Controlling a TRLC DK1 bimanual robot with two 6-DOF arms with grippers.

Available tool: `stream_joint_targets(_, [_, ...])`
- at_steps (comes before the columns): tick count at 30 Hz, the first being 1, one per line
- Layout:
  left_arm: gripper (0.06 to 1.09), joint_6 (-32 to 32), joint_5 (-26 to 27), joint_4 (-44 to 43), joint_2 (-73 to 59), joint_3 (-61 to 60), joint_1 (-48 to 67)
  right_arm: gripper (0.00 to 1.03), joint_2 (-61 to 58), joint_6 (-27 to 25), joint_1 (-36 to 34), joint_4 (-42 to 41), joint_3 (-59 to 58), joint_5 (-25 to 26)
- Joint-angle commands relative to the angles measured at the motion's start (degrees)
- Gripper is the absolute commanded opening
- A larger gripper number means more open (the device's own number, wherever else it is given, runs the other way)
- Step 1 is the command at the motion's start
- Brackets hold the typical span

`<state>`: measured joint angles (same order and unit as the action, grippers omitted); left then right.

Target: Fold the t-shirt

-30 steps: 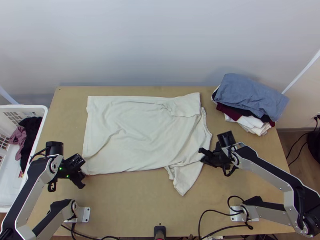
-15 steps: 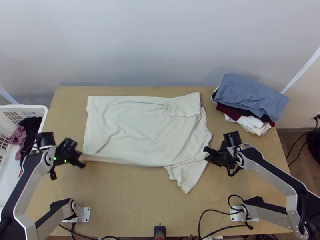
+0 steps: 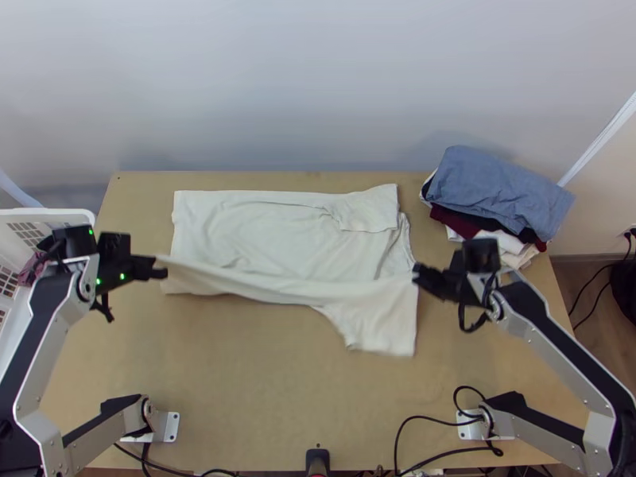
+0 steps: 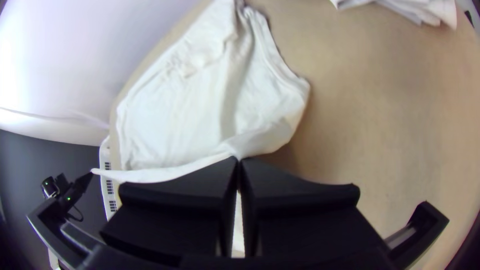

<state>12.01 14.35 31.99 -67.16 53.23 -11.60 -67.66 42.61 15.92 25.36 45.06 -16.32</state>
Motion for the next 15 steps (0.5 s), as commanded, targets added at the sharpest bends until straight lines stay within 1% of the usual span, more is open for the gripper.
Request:
stream_joint_targets(1, [0.1,-6.56,-0.64,0.09,-2.1,6.09,0.87,0.03,0.51,-3.59,-0.45,-0.05,7.06,1.2])
stream_joint_targets(6, [0.1,-11.48,-1.52,0.97,-5.0,14.53,2.1,0.03,-2.83,-7.45,-1.16,0.12,16.47,2.61])
stream_joint_targets(9, [0.1,-14.91,-1.87,1.5,-7.55,19.8,2.63,0.03,-5.82,-8.86,-2.39,0.04,22.53,2.96])
stream_joint_targets(12, [0.09,-17.02,-4.59,1.59,-10.28,25.08,3.95,0.03,-8.72,-11.15,-3.09,-0.23,29.03,3.66])
stream_joint_targets(15, [0.09,-19.13,-8.02,0.44,-11.51,30.26,4.39,0.03,-11.0,-15.63,-3.0,-1.02,35.8,5.95])
